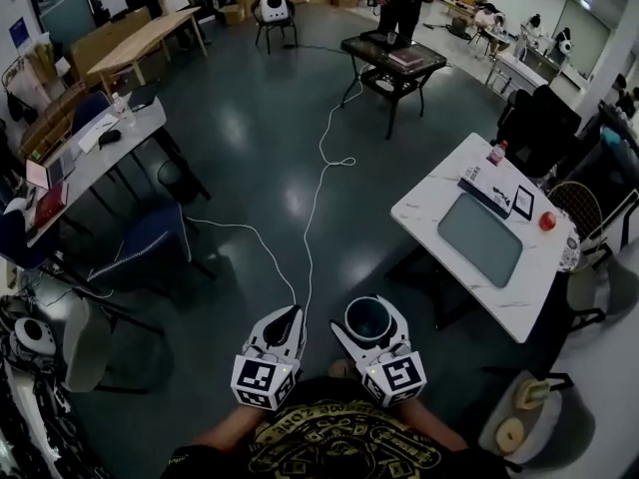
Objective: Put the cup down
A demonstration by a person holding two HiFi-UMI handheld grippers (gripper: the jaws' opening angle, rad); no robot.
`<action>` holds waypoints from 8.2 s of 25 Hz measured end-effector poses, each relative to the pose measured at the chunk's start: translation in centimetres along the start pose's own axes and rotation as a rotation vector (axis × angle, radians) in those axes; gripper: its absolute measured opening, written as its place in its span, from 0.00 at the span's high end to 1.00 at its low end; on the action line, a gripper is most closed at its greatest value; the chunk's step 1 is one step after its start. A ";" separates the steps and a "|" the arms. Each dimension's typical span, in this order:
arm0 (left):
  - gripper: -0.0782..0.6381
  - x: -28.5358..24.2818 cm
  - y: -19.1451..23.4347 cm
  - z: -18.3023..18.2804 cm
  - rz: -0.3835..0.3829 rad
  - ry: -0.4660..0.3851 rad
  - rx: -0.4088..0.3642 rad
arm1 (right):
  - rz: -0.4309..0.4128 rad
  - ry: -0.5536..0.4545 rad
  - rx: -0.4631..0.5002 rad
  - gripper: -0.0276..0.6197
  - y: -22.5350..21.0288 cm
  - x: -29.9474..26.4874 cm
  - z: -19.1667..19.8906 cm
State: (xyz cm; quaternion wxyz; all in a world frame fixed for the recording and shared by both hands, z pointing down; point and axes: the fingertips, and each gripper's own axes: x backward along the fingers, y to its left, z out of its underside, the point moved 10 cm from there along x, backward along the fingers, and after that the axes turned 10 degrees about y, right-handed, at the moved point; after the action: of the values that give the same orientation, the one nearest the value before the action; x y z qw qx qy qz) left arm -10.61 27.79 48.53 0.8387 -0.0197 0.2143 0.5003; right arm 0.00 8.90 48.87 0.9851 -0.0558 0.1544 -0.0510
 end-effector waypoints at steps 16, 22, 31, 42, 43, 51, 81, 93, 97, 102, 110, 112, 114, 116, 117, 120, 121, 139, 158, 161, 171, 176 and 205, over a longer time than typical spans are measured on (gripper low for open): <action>0.88 -8.0 -6.8 -2.6 0.182 0.022 -0.090 | 0.184 -0.038 -0.071 0.37 -7.1 5.9 0.3; 0.88 -10.2 -8.7 -3.5 0.222 0.029 -0.117 | 0.213 -0.046 -0.083 0.37 -9.4 7.0 1.6; 0.88 -12.8 -11.4 -4.4 0.299 0.044 -0.161 | 0.294 -0.072 -0.118 0.37 -11.2 9.3 1.7; 0.88 -17.1 -15.1 -5.8 0.438 0.082 -0.244 | 0.454 -0.107 -0.184 0.37 -14.6 12.2 3.2; 0.88 -17.6 -15.4 -5.9 0.452 0.086 -0.249 | 0.464 -0.106 -0.189 0.37 -14.8 12.3 3.2; 0.88 -22.2 -17.6 -6.5 0.564 0.126 -0.292 | 0.557 -0.082 -0.223 0.37 -17.2 13.0 3.9; 0.88 -41.3 -21.2 -12.7 0.829 0.186 -0.336 | 0.842 -0.018 -0.274 0.37 -31.5 9.9 -0.7; 0.88 -46.0 -20.5 -14.1 0.908 0.216 -0.352 | 0.916 -0.016 -0.301 0.37 -33.8 7.4 -1.0; 0.88 -47.1 -20.1 -14.0 0.934 0.224 -0.351 | 0.969 -0.007 -0.304 0.37 -34.3 7.2 -1.7; 0.88 -48.0 -19.9 -13.9 0.951 0.229 -0.343 | 0.994 0.001 -0.289 0.37 -34.9 7.0 -1.3; 0.88 -48.9 -20.4 -13.7 0.940 0.236 -0.344 | 0.999 -0.012 -0.280 0.37 -36.3 7.2 -1.0; 0.88 -49.4 -20.7 -13.8 0.930 0.236 -0.345 | 0.996 -0.016 -0.283 0.37 -37.0 7.3 -0.8; 0.88 -49.7 -21.0 -13.8 0.920 0.238 -0.344 | 0.993 -0.018 -0.286 0.37 -37.8 7.4 -0.5; 0.88 -50.0 -21.4 -13.7 0.909 0.243 -0.346 | 0.988 -0.021 -0.281 0.37 -38.5 7.6 -0.1; 0.88 -50.2 -21.6 -13.5 0.904 0.245 -0.347 | 0.986 -0.022 -0.277 0.37 -38.9 7.7 0.1; 0.88 -50.9 -22.3 -13.2 0.891 0.250 -0.349 | 0.975 -0.026 -0.264 0.37 -40.1 7.9 0.7; 0.88 -51.1 -22.5 -13.0 0.887 0.254 -0.349 | 0.972 -0.027 -0.261 0.37 -40.5 8.0 0.9; 0.88 -55.2 -26.6 -10.1 0.806 0.347 -0.393 | 0.958 -0.024 -0.294 0.37 -47.1 8.7 5.3; 0.88 -58.8 -28.4 -7.3 0.780 0.396 -0.408 | 0.882 0.053 -0.336 0.36 -51.6 5.5 11.1; 0.88 -59.1 -28.3 -7.1 0.778 0.404 -0.403 | 0.878 0.073 -0.355 0.36 -52.0 5.0 11.7; 0.88 -59.6 -27.8 -7.0 0.763 0.412 -0.380 | 0.874 0.112 -0.362 0.36 -51.9 4.6 12.6; 0.88 -59.5 -28.1 -6.7 0.771 0.412 -0.377 | 0.868 0.147 -0.344 0.35 -51.6 4.6 12.7; 0.88 -56.0 -28.4 -7.9 0.855 0.352 -0.394 | 0.955 0.223 -0.400 0.23 -46.3 8.6 11.6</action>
State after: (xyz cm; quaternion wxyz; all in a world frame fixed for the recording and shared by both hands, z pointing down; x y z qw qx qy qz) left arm -12.04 -34.84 57.46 0.4901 -0.1723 0.2430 0.8192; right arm 7.90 -36.82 63.13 0.8464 -0.1603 0.2730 0.4283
